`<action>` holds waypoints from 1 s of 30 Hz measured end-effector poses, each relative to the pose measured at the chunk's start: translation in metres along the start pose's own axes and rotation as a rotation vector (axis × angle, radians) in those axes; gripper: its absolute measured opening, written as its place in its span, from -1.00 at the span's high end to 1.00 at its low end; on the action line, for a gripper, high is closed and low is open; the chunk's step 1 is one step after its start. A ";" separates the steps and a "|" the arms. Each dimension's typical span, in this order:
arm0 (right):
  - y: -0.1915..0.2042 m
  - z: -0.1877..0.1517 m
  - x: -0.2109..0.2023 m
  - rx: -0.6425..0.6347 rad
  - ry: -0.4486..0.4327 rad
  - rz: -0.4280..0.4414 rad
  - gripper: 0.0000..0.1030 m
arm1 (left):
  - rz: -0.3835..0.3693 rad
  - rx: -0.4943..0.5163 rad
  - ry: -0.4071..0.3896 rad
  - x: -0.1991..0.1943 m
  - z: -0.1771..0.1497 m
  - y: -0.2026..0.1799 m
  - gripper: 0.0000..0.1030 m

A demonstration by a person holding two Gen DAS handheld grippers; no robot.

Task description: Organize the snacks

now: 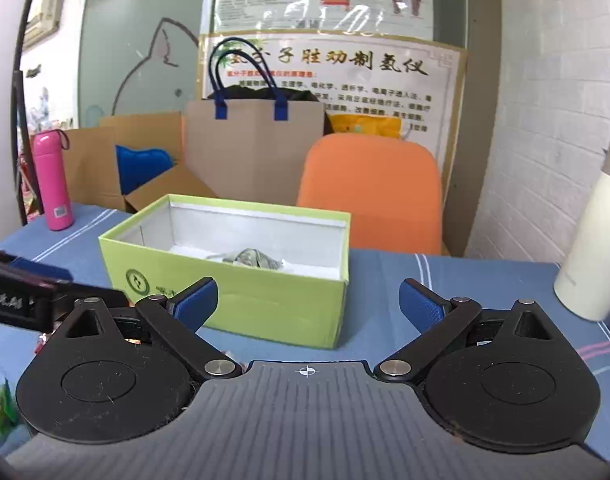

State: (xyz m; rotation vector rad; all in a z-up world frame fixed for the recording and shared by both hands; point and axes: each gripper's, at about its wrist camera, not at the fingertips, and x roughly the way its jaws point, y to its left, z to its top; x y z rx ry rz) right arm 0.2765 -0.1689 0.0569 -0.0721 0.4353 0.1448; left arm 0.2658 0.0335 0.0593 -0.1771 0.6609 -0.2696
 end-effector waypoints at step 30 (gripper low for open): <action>-0.052 -0.119 -0.066 0.257 0.153 0.085 -0.75 | -0.109 -0.018 0.109 0.005 -0.040 -0.033 -0.38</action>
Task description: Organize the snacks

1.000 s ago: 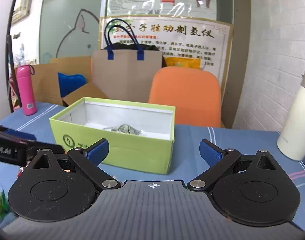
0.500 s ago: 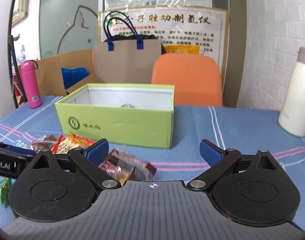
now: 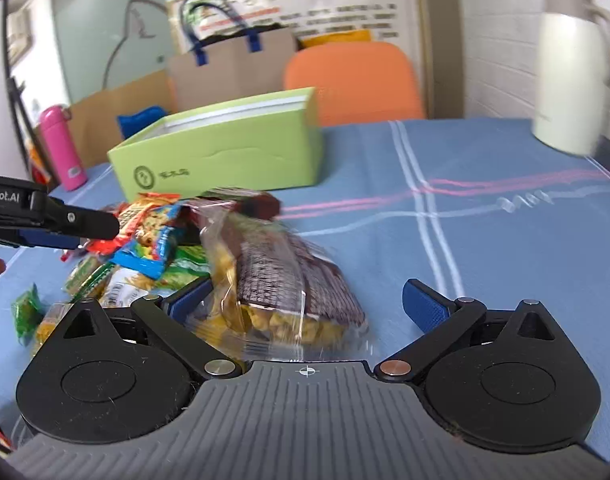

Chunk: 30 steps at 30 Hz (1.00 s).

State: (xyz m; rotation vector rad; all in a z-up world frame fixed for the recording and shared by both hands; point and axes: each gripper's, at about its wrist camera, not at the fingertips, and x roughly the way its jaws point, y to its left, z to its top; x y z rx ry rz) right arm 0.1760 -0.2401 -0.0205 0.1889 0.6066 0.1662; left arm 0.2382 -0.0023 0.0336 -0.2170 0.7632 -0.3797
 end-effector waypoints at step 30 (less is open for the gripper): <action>-0.014 0.014 0.031 -0.131 0.071 0.074 -0.34 | -0.277 0.087 0.180 0.086 0.016 -0.076 0.40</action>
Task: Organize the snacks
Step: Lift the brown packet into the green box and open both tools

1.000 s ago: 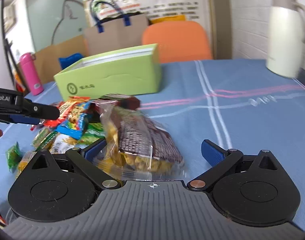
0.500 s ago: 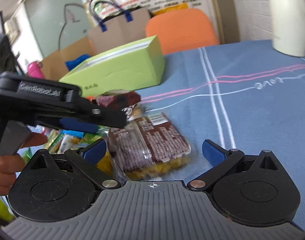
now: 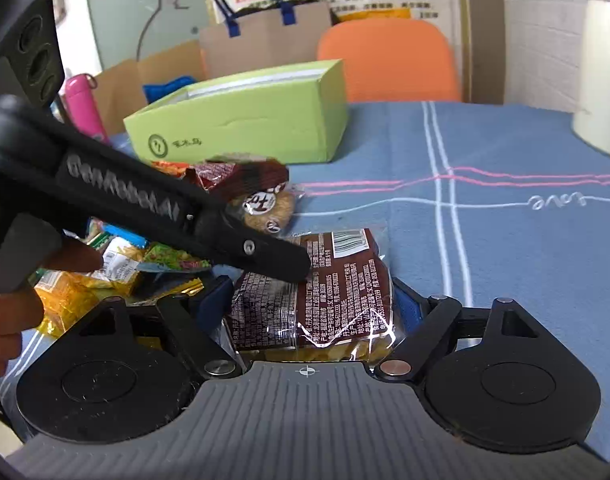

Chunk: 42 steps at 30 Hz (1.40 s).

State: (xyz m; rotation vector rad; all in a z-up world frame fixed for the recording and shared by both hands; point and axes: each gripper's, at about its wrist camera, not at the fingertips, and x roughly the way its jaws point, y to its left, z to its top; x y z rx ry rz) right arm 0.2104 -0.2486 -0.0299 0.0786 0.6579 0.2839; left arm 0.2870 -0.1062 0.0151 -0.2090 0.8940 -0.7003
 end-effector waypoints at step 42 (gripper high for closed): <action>0.030 0.106 0.013 -0.156 -0.213 -0.034 0.00 | 0.120 0.101 -0.201 -0.058 0.085 0.039 0.32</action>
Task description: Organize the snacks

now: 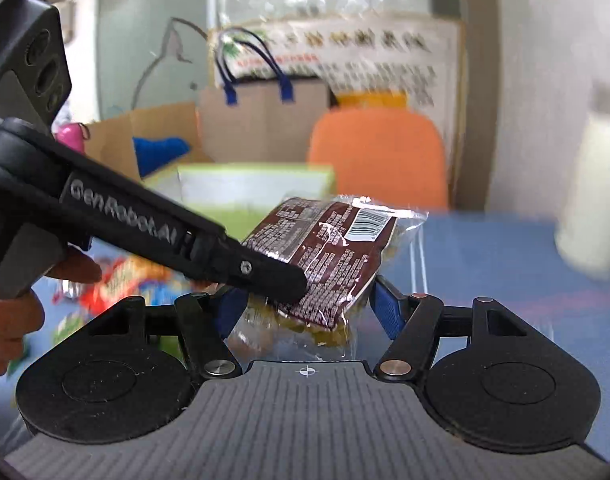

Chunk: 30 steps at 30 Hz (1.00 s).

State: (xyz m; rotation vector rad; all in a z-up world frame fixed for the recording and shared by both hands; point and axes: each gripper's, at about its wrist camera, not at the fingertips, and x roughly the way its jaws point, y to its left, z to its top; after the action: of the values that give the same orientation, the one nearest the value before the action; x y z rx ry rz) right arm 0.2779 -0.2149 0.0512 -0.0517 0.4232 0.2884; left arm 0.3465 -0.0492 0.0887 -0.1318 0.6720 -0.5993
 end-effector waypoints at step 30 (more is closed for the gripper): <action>0.038 0.021 0.014 -0.014 0.043 0.233 -0.60 | 0.214 -0.067 -0.050 -0.086 -0.052 0.077 -0.46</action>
State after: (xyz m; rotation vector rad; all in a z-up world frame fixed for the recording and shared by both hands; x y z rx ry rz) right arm 0.2879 -0.1728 0.0651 -0.0218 0.4703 0.5209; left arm 0.2979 0.0658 0.0721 -0.1350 0.6478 -0.3670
